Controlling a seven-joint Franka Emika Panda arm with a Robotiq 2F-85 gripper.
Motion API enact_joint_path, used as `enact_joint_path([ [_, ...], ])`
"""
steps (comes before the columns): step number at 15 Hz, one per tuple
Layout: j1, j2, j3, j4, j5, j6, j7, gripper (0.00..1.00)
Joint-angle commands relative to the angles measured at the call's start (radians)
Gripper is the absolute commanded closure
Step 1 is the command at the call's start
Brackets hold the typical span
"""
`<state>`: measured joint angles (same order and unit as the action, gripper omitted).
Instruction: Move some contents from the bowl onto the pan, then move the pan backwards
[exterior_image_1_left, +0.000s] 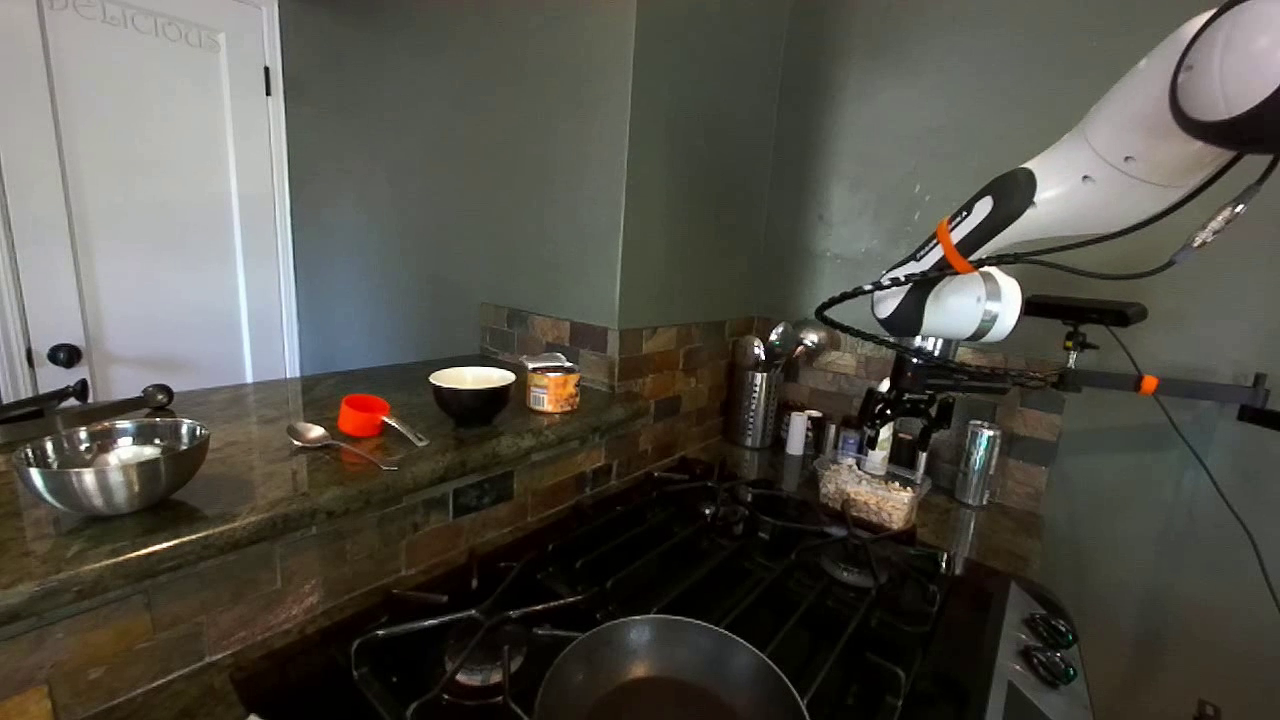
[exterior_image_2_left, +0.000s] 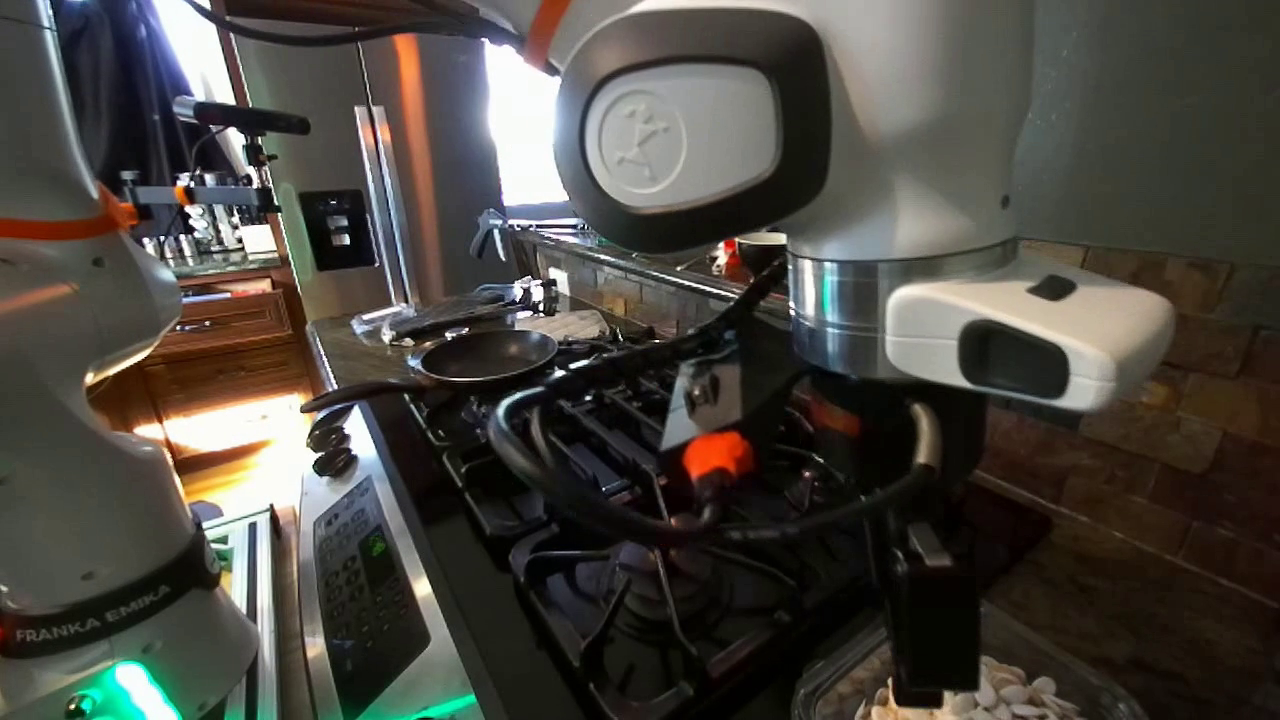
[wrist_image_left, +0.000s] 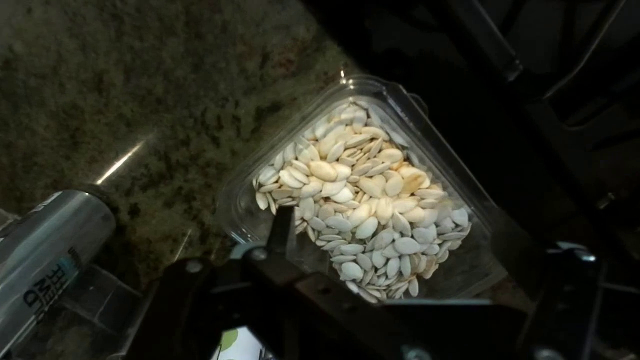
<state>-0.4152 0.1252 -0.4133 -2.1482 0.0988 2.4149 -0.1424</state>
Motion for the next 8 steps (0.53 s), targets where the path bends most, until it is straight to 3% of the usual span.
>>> enact_joint_path([
  [1, -0.048, 0.128, 0.021, 0.110, 0.120, -0.008, -0.059, 0.00],
  [8, -0.113, 0.273, 0.084, 0.249, 0.197, -0.029, -0.066, 0.00],
])
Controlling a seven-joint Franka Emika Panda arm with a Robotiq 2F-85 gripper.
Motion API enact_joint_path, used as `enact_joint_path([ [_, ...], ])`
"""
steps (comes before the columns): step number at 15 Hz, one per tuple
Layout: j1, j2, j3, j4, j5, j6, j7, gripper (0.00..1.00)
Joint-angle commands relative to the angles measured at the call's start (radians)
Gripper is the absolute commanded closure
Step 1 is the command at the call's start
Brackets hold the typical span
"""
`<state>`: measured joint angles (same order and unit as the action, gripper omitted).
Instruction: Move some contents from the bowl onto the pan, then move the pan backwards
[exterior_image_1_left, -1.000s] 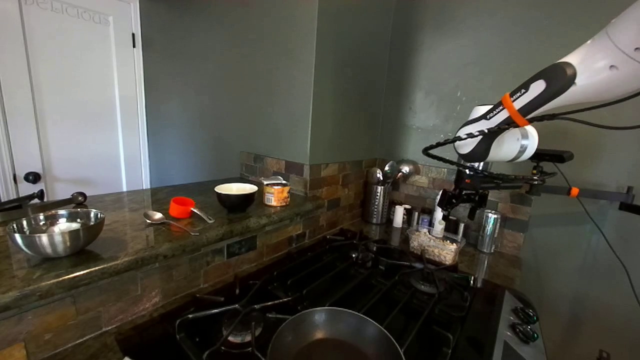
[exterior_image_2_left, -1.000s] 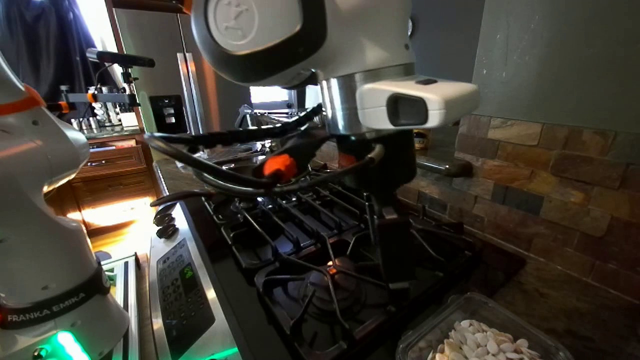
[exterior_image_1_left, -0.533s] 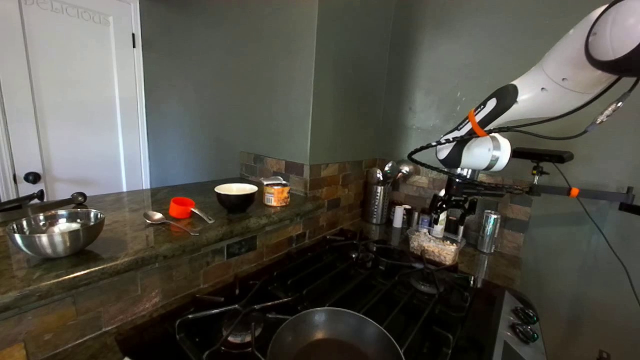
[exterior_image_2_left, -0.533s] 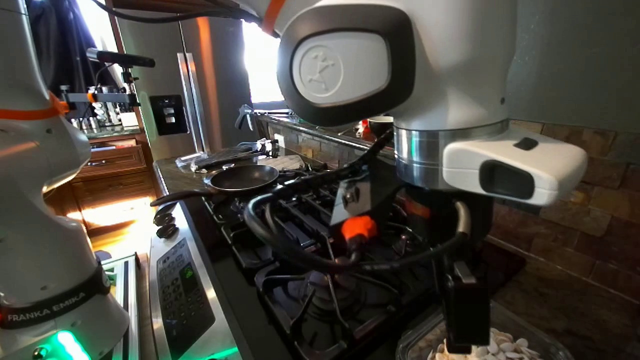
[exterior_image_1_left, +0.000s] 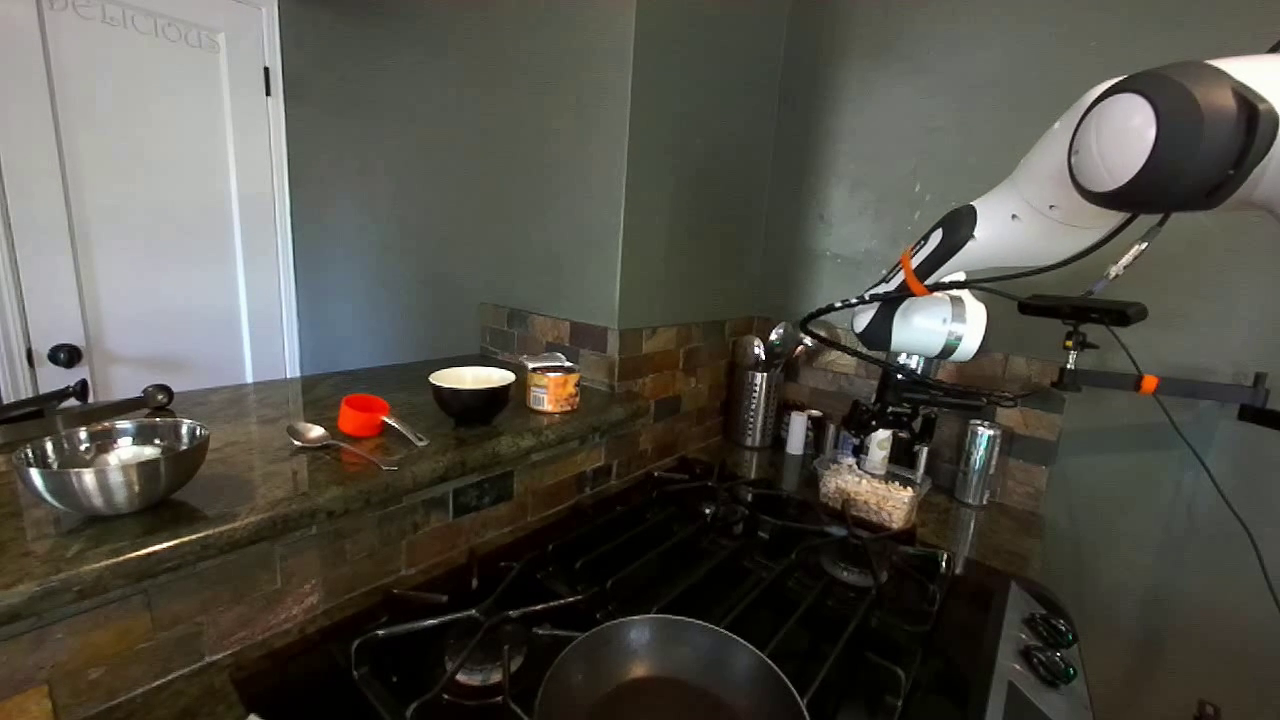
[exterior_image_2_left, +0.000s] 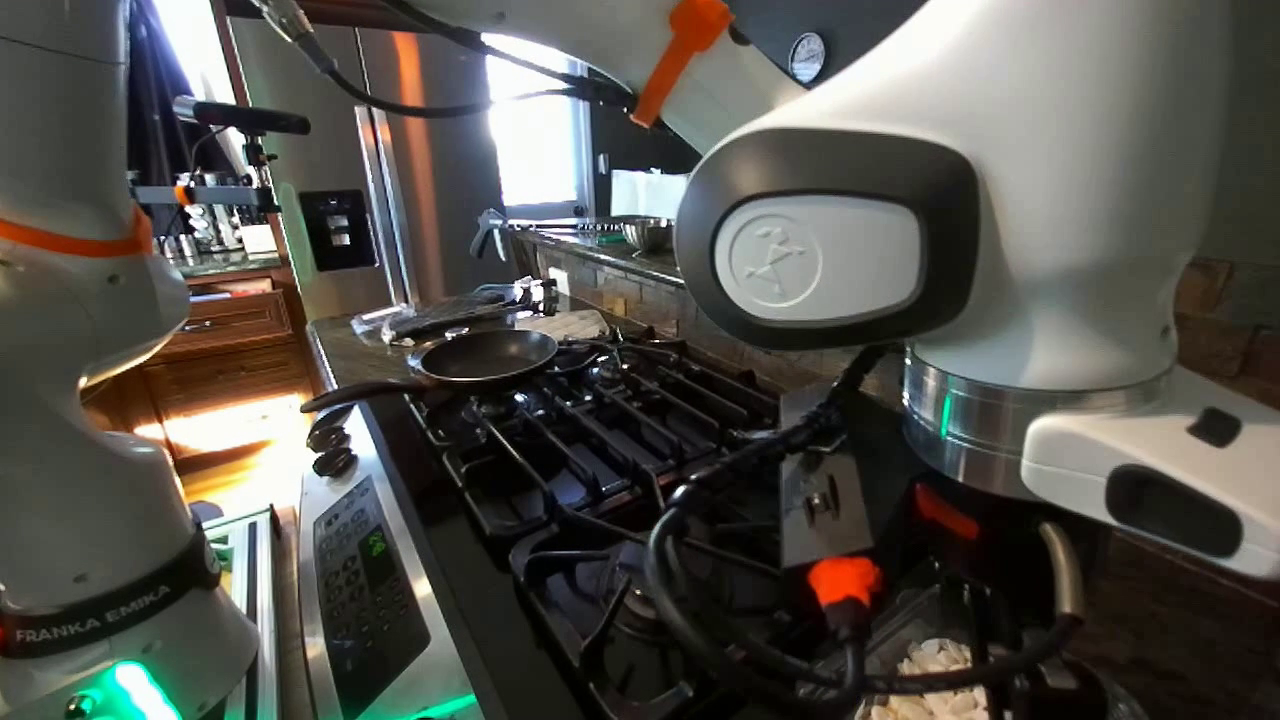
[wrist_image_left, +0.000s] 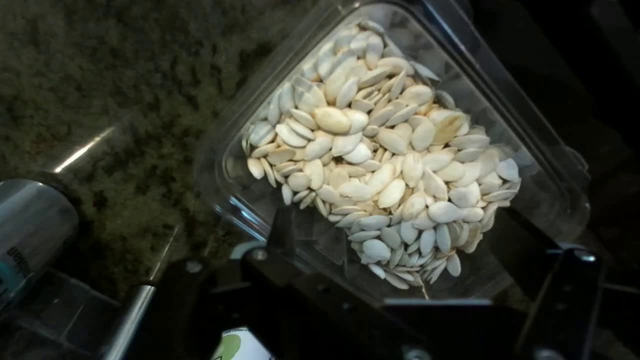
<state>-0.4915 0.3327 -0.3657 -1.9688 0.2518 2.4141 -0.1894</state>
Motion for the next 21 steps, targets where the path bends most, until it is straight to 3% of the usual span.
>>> enact_joint_path([
  [1, -0.043, 0.079, 0.045, 0.083, 0.046, -0.033, -0.018, 0.00],
  [11, -0.084, 0.155, 0.100, 0.142, 0.076, -0.085, 0.006, 0.02],
  [13, -0.089, 0.163, 0.107, 0.141, 0.081, -0.084, 0.007, 0.13],
  [17, -0.100, 0.168, 0.116, 0.140, 0.082, -0.083, 0.006, 0.54],
  [20, -0.106, 0.166, 0.118, 0.145, 0.082, -0.085, 0.006, 0.71],
  [21, -0.106, 0.166, 0.119, 0.147, 0.082, -0.085, 0.006, 0.72],
])
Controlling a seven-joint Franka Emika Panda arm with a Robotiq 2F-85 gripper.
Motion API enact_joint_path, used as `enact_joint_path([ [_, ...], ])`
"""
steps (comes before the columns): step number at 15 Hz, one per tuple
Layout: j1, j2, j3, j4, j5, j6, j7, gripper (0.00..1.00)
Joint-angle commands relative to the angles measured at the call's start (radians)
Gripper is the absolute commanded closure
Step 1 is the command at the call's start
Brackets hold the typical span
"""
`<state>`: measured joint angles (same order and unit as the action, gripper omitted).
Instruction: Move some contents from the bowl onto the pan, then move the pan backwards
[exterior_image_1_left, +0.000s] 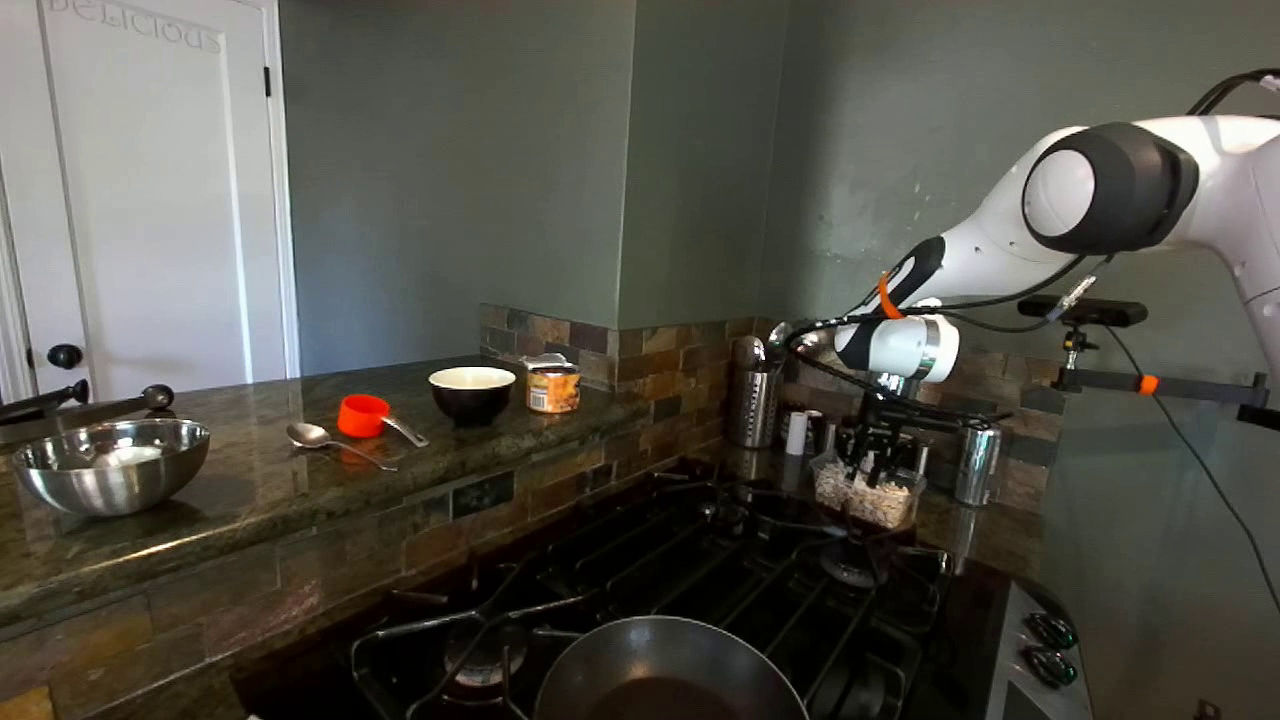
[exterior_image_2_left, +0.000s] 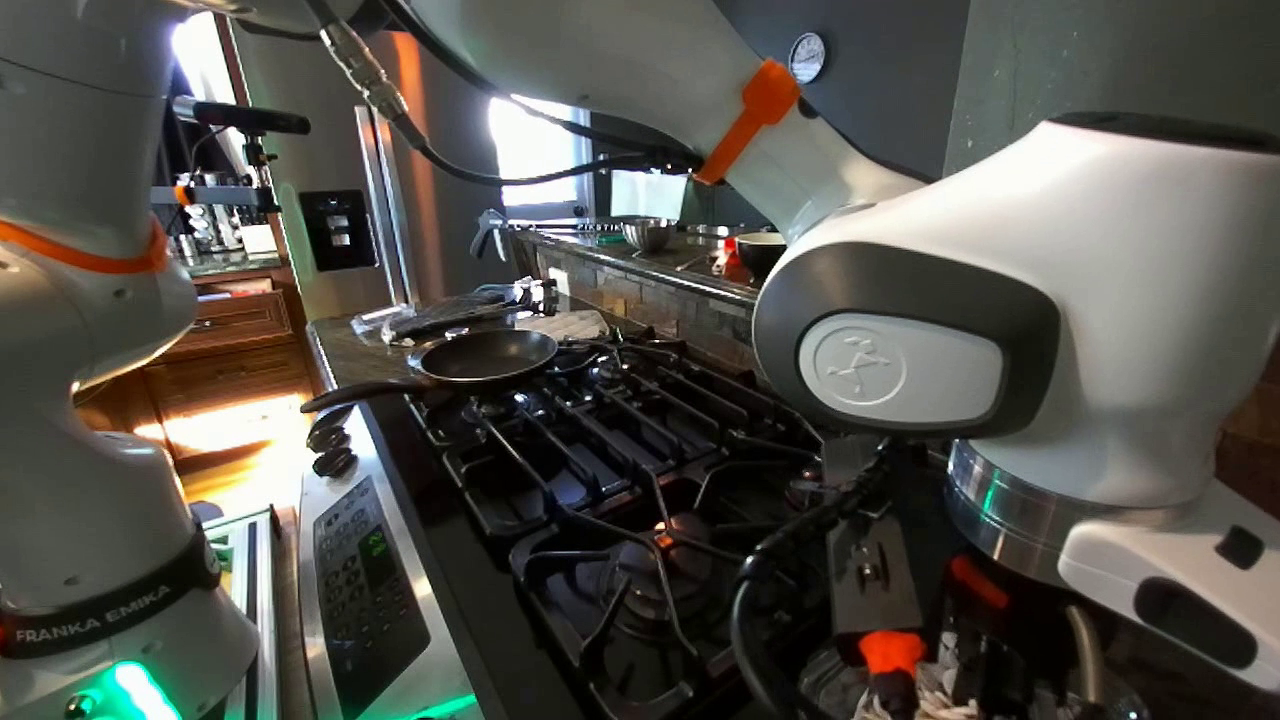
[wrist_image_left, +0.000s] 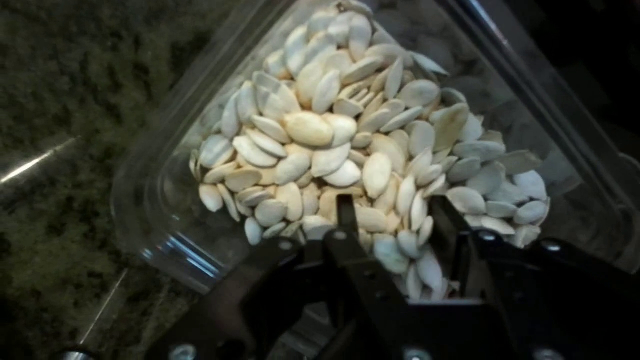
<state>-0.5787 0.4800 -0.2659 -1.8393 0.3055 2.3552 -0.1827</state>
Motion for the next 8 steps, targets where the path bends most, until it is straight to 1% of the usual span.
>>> enact_joint_path([
  [1, -0.019, 0.017, 0.019, 0.018, 0.027, -0.027, 0.000, 0.74],
  [2, -0.019, 0.016, 0.019, 0.017, 0.026, -0.026, 0.000, 0.77],
  [4, -0.019, 0.016, 0.019, 0.016, 0.025, -0.026, 0.001, 0.71],
  [5, -0.018, 0.016, 0.019, 0.016, 0.024, -0.027, 0.002, 0.72],
  [6, -0.018, 0.015, 0.019, 0.015, 0.024, -0.027, 0.002, 0.71],
  [8, -0.017, 0.005, 0.018, 0.008, 0.022, -0.026, 0.001, 0.81],
])
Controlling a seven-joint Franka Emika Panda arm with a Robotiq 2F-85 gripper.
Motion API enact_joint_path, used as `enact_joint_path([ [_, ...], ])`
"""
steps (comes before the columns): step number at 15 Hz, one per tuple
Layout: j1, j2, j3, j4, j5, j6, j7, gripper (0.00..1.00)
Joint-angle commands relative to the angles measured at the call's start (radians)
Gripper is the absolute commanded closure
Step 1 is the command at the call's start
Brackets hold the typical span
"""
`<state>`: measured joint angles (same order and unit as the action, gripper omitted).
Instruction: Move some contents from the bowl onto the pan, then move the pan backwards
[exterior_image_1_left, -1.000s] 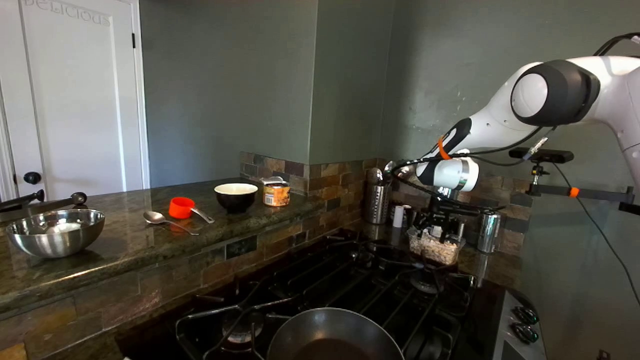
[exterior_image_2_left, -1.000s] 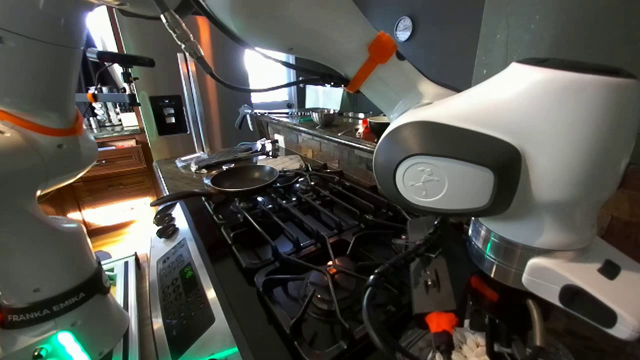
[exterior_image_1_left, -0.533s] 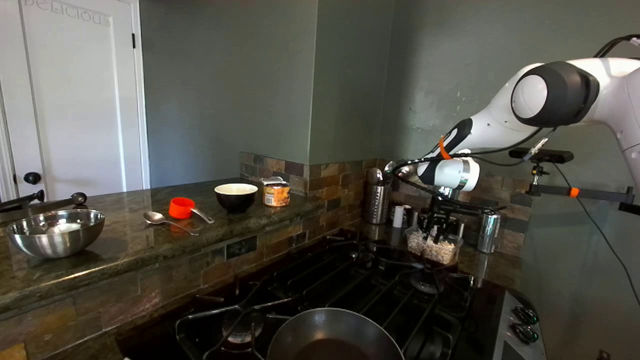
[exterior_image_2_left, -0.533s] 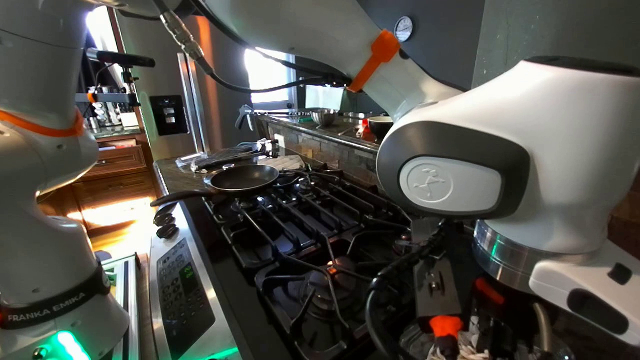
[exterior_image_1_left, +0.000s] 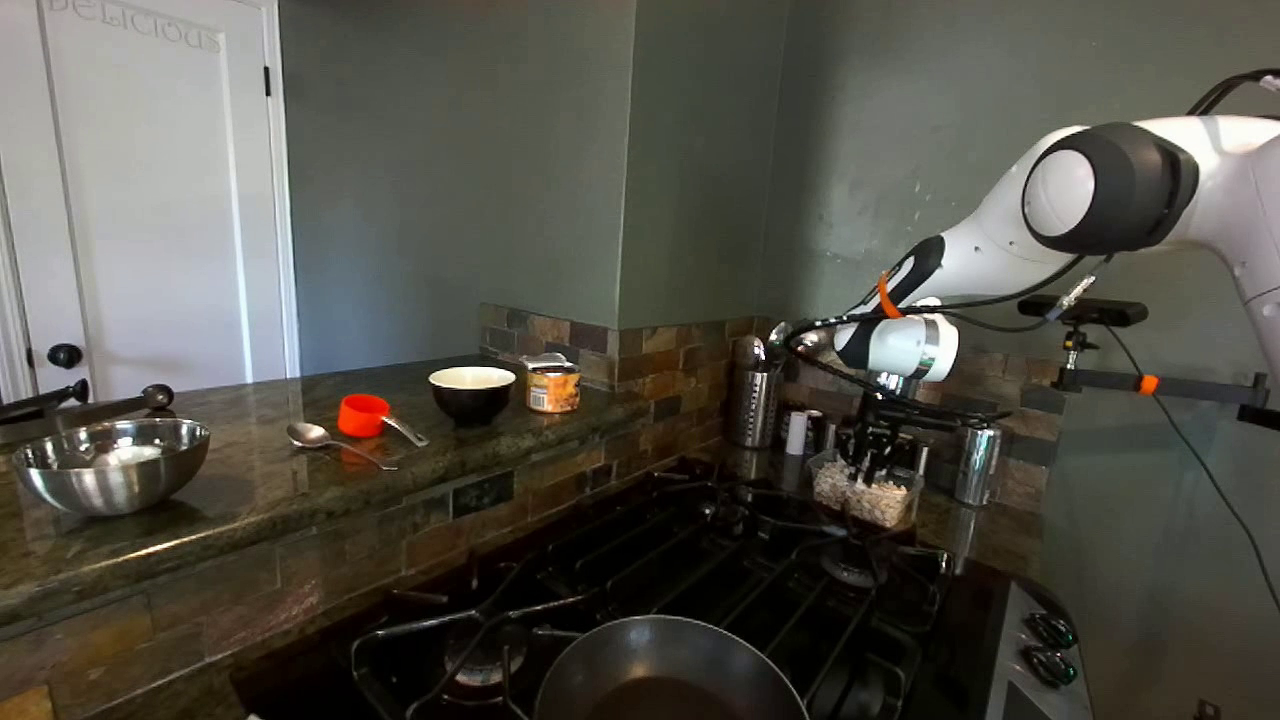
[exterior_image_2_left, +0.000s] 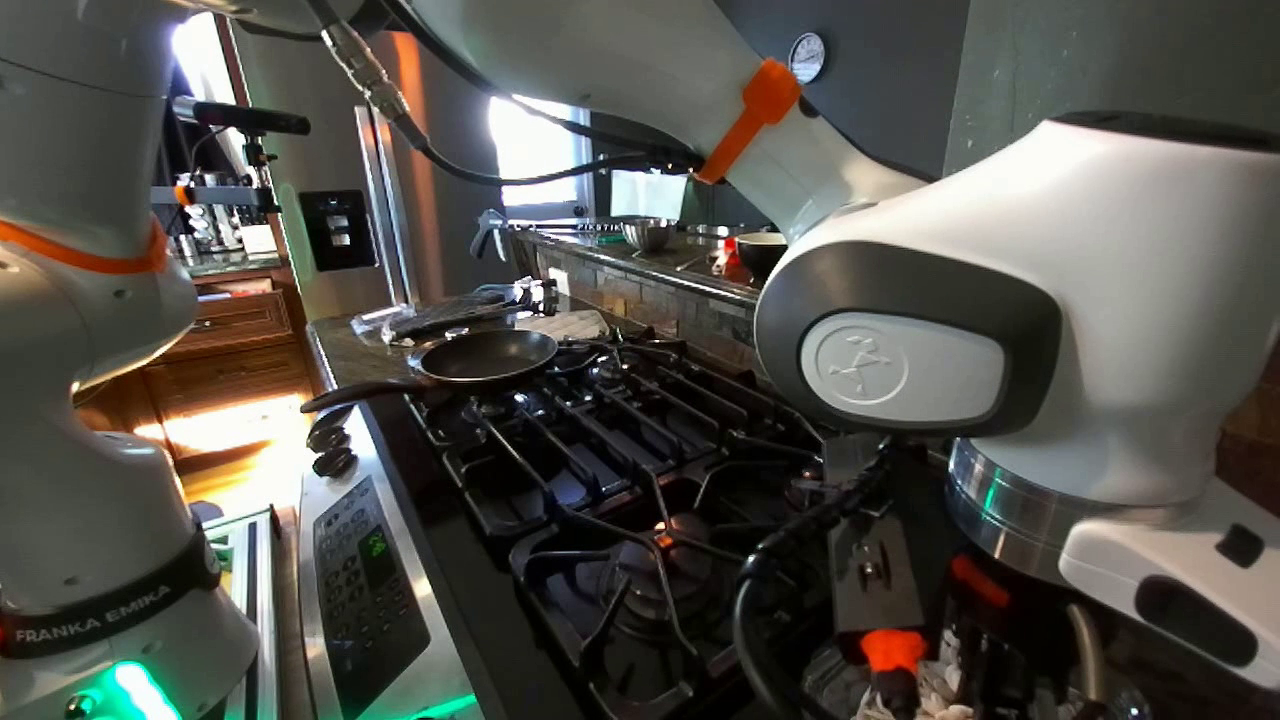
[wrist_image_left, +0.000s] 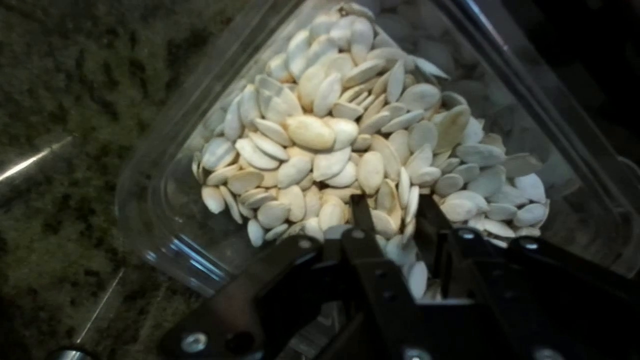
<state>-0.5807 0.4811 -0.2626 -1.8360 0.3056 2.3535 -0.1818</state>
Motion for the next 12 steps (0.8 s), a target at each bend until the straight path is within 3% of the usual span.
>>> enact_joint_path([
  [1, -0.015, 0.000, 0.014, 0.002, 0.020, -0.024, 0.000, 0.90],
  [3, -0.013, -0.009, 0.013, -0.003, 0.019, -0.023, 0.000, 0.99],
  [4, -0.011, -0.010, 0.013, -0.004, 0.018, -0.023, 0.003, 0.95],
  [12, 0.006, -0.066, 0.007, -0.043, 0.001, -0.019, 0.005, 0.95],
])
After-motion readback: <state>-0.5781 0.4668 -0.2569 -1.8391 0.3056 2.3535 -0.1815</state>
